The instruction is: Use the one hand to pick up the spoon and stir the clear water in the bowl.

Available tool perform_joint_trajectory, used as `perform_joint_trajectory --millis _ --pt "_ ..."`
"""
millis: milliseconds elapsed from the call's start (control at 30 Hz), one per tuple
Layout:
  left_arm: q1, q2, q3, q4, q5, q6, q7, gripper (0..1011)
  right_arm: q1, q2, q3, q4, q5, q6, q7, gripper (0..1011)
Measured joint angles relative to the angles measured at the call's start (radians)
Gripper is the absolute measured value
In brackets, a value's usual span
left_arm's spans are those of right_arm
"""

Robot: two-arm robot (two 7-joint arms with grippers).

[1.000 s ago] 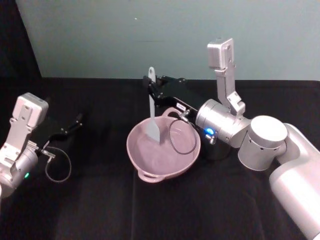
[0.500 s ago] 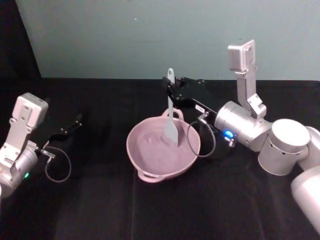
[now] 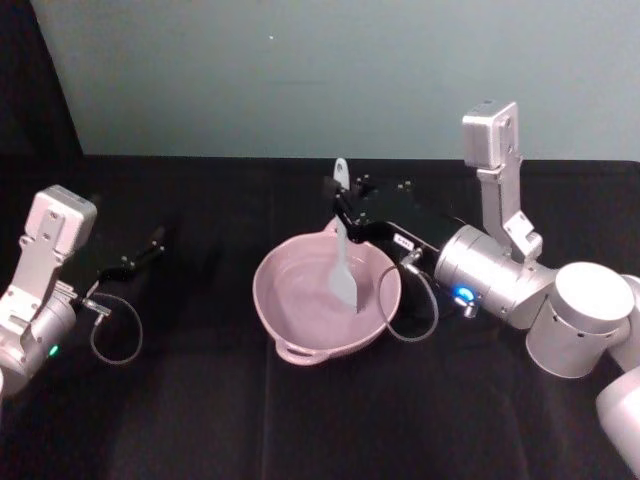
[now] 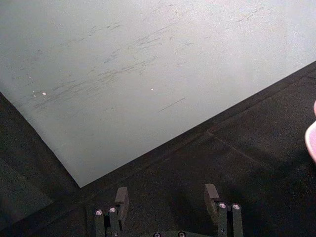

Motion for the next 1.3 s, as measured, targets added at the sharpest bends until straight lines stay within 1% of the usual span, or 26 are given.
perform_joint_trajectory --millis 100,333,567,667,900,1000,1133,1300 --pt "0.000 0.000 0.000 0.000 0.000 0.000 0.000 1011 0.000 -0.006 -0.012 0.001 0.000 0.000 0.007 121" --pt "0.000 0.000 0.000 0.000 0.000 0.000 0.000 1011 0.018 -0.035 -0.042 0.019 -0.004 -0.004 0.021 121" --pt "0.000 0.000 0.000 0.000 0.000 0.000 0.000 1011 0.051 -0.068 -0.063 0.058 -0.006 -0.012 0.029 121" --pt "0.000 0.000 0.000 0.000 0.000 0.000 0.000 1011 0.074 -0.084 -0.068 0.091 -0.008 -0.018 0.031 121" --pt "0.000 0.000 0.000 0.000 0.000 0.000 0.000 1011 0.114 -0.106 -0.065 0.153 -0.013 -0.026 0.030 121" --pt "0.000 0.000 0.000 0.000 0.000 0.000 0.000 1011 0.131 -0.113 -0.055 0.185 -0.014 -0.033 0.024 121" --pt "0.000 0.000 0.000 0.000 0.000 0.000 0.000 1011 0.136 -0.112 -0.041 0.196 -0.013 -0.037 0.018 121" --pt "0.000 0.000 0.000 0.000 0.000 0.000 0.000 1011 0.131 -0.098 -0.024 0.185 -0.012 -0.038 0.010 121"
